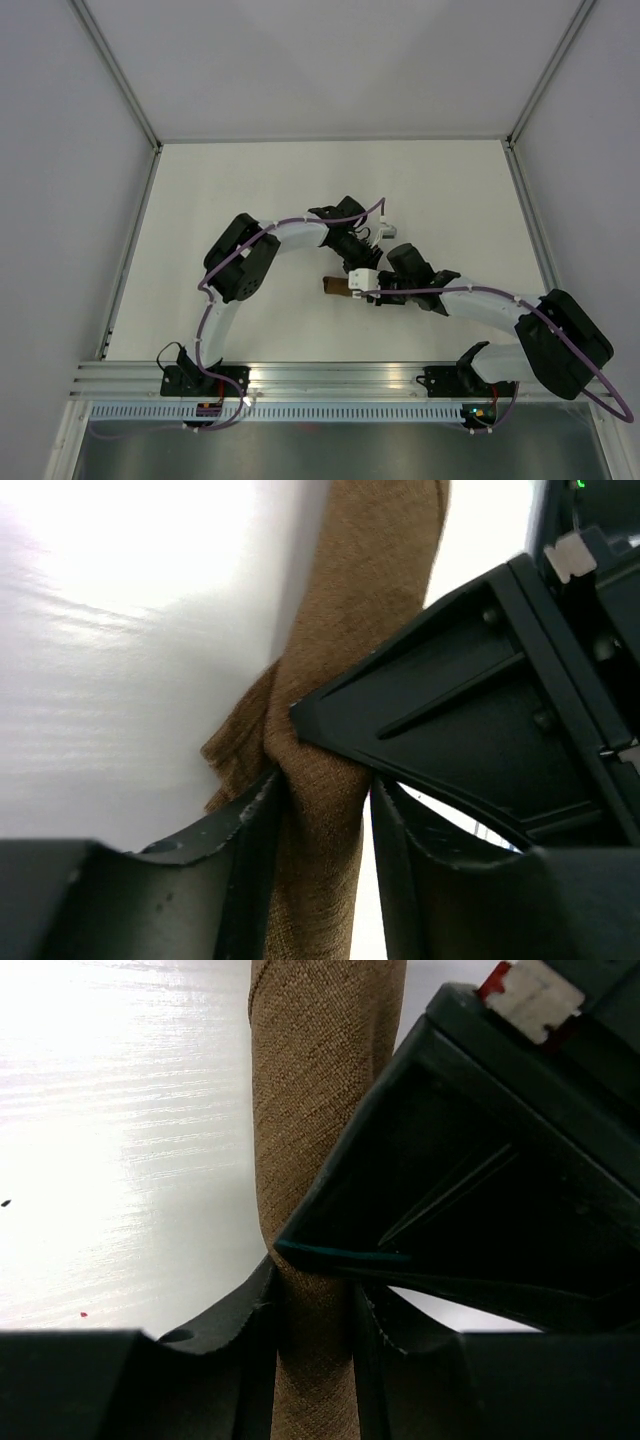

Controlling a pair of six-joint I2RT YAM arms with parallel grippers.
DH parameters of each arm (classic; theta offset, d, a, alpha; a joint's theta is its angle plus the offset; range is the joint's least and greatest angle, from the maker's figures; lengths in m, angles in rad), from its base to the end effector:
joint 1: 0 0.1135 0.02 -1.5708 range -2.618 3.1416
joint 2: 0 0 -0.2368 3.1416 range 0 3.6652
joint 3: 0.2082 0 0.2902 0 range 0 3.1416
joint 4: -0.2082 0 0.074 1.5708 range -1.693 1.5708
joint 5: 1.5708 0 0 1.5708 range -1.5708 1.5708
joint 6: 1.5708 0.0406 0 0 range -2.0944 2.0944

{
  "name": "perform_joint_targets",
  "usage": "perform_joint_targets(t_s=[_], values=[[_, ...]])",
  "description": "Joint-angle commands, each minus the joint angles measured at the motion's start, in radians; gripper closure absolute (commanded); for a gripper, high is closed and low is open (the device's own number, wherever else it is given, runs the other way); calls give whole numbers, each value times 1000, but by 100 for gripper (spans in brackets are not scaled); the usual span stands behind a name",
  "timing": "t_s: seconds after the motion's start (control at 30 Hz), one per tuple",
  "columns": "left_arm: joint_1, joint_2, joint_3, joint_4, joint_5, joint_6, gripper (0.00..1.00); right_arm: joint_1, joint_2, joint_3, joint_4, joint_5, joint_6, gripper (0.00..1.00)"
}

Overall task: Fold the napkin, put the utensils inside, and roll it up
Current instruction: Roll the napkin with the utensil

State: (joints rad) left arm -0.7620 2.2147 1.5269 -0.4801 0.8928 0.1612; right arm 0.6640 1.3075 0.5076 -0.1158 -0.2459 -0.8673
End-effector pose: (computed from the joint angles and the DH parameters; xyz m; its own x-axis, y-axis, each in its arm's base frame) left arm 0.3100 -0.3395 0.0775 -0.5519 0.6659 -0.5020 0.7523 0.1379 -0.6443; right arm 0.2052 0.1731 0.0904 0.1409 -0.8289 -0.5413 -0.9385 0.0623 -0.3397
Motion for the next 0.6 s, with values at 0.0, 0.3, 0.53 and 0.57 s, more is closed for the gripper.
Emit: perform_joint_targets(t_s=[0.0,0.3,0.53,0.57], values=[[26,-67,-37,83,-156,-102,53,5,27,19,-65,33,27,74],[122,-255,-103,271,-262,-304,51,-18,117,104,-166,-7,119,80],[164,-462,-267,379,-462,-413,50,-98,252,241,-252,-50,201,85],[164,-489,-289,386,-504,-426,50,-106,281,259,-261,-58,215,85]])
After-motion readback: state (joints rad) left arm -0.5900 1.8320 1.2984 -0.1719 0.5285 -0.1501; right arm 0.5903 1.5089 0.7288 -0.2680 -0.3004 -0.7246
